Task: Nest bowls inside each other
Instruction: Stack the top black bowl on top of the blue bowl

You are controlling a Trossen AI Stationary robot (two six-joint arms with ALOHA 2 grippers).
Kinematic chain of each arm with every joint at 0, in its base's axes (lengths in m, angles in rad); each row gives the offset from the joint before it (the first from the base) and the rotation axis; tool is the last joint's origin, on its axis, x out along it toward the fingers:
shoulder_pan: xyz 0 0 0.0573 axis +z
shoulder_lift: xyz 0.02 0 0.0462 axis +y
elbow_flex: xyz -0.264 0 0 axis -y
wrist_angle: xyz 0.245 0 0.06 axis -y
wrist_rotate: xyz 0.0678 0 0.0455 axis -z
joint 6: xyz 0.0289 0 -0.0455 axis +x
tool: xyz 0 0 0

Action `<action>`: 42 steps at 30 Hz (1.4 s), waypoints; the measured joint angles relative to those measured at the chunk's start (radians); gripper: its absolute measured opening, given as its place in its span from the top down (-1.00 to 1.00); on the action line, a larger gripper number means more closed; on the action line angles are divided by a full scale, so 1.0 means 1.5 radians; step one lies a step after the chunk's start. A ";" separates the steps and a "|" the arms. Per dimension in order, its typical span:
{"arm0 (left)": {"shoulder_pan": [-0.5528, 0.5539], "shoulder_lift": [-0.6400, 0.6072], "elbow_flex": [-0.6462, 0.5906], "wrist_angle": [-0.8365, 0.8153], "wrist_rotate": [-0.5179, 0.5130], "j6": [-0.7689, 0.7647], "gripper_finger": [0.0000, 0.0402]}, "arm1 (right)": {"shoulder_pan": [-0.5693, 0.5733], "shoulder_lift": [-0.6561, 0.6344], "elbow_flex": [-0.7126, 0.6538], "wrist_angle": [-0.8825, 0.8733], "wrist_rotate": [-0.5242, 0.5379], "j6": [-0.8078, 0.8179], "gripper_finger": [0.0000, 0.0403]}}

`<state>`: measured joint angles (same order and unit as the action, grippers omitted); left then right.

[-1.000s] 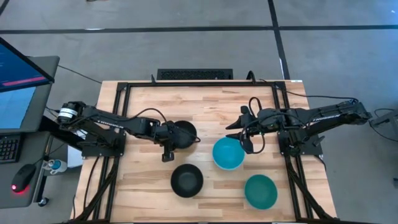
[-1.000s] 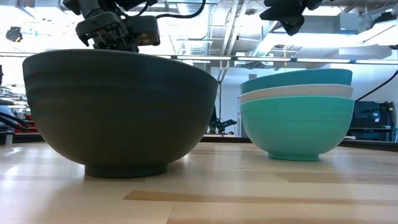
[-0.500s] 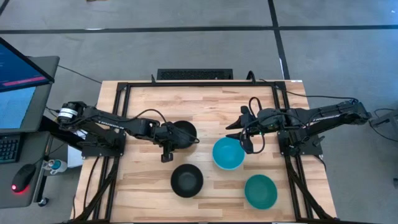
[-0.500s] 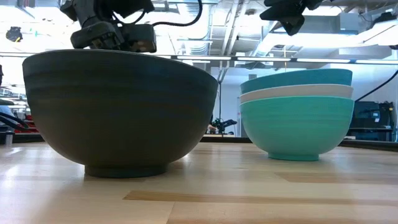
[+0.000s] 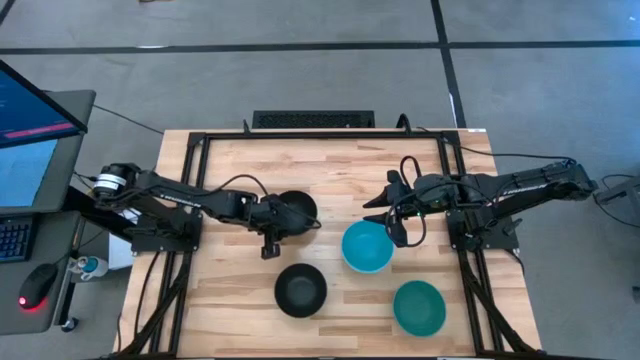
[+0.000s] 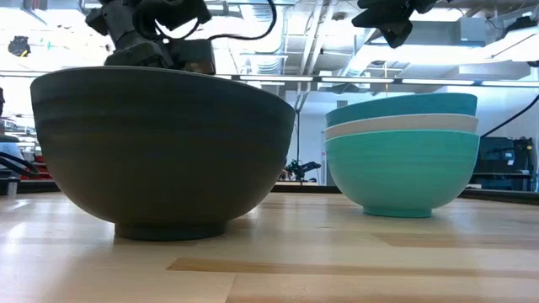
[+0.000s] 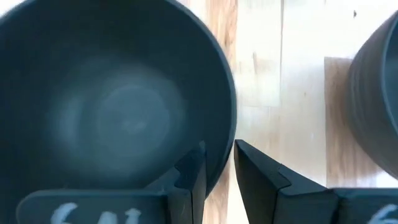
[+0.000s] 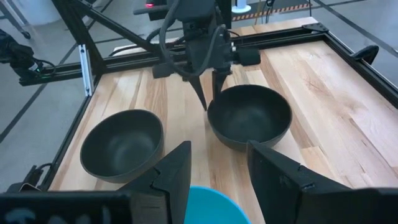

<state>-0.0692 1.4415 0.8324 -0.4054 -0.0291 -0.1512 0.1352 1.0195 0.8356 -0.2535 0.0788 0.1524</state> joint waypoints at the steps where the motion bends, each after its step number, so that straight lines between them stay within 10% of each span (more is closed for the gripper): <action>1: 0.000 0.002 -0.005 0.003 0.007 -0.002 0.64 | 0.000 0.000 0.000 0.000 0.000 0.000 0.12; 22: 0.001 0.074 0.042 0.077 -0.007 -0.018 0.96 | 0.000 -0.017 0.001 -0.037 0.000 0.003 0.12; 42: -0.045 0.117 0.300 -0.022 -0.061 0.023 1.00 | 0.001 -0.204 0.000 -0.254 0.058 0.016 0.12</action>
<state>-0.1369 1.6176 1.2824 -0.4385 -0.1211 -0.1165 0.1371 0.7128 0.8356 -0.6349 0.1658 0.1761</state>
